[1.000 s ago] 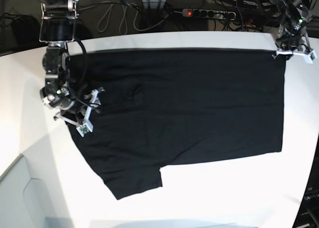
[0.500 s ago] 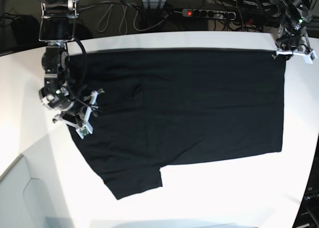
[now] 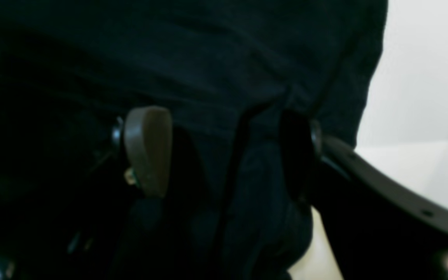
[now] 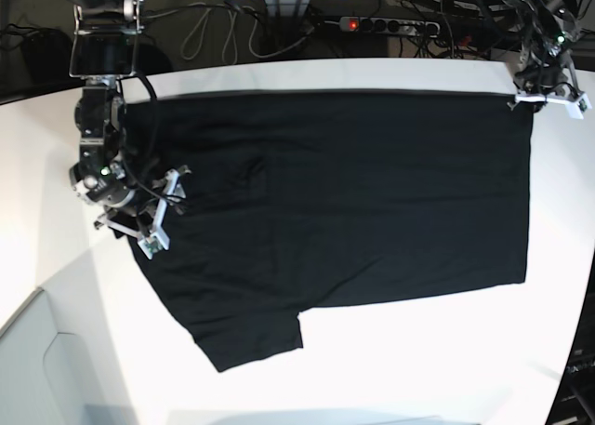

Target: Fold the T-shirt properly

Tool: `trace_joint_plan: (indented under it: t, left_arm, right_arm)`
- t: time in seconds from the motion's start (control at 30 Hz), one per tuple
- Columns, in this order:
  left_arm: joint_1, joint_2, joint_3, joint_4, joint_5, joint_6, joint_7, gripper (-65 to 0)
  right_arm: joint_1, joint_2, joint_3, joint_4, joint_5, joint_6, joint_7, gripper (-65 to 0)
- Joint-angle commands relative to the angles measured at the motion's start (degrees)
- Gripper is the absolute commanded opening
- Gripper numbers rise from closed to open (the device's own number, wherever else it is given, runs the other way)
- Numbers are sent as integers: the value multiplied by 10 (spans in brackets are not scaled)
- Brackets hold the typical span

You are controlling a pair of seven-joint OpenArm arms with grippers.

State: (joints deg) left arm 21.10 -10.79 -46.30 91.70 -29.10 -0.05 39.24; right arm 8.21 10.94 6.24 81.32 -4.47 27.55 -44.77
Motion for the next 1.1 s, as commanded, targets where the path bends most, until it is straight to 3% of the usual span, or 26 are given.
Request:
trace_joint_plan:
  t: [0.0,0.43,0.73,1.07]
  left_arm:
    - [0,-9,-4,8,-2,0,-11,-560]
    - [0,-9,-4,8,-2,0,-11,-560]
    - [-1,-9,-4,8,-2,0,-11,-560]
    - [0,-9,-4,8,-2,0,-12,-560]
  right_arm:
    - [11,4,2,8,3,9,10,-229]
    - [-11,1,0,7,5,9,11,-237]
    - [-13,0,-1,9,5,9,11,-415]
    - [-13,0,1,13,5,9,11,-482]
